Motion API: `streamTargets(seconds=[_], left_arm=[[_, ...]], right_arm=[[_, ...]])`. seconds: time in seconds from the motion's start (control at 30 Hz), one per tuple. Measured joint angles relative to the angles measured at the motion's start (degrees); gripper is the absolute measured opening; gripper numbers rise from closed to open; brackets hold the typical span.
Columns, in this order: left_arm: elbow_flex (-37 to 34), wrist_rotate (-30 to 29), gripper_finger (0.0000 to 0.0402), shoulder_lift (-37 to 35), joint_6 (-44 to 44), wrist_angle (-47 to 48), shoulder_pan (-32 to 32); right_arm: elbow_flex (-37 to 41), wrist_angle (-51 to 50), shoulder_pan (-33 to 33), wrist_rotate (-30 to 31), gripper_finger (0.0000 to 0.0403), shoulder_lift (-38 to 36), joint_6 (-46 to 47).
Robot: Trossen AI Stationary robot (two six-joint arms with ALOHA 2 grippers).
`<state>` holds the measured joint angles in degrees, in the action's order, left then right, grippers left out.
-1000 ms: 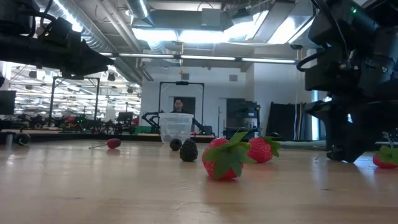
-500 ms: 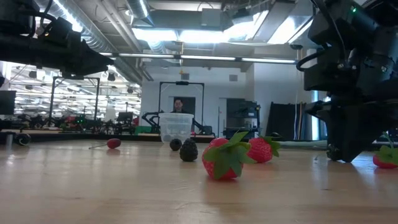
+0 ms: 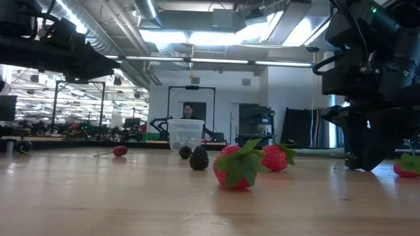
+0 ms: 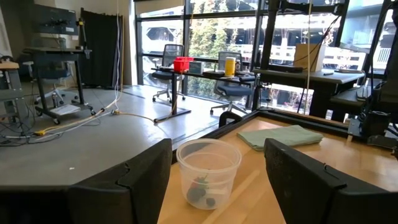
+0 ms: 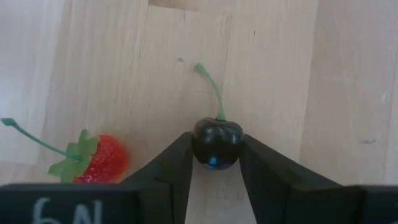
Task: Pick and placing Produce into tupperware
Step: Put the right black cherry into the transparent bin
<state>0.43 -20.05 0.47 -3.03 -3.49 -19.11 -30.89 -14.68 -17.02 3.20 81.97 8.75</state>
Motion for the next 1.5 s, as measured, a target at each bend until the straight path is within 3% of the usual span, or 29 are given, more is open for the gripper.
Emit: streamTargets(seconds=[1.33, 1.5], left_arm=[[0.0, 0.0, 0.0247, 0.0, 0.1, 0.0, 0.0], [0.0, 0.0, 0.0247, 0.0, 0.1, 0.0, 0.0]], right_arm=[[0.0, -0.1, 0.0, -0.6, 0.0132, 0.0, -1.5], [0.0, -0.1, 0.0, -1.6, 0.0154, 0.0, -1.7]])
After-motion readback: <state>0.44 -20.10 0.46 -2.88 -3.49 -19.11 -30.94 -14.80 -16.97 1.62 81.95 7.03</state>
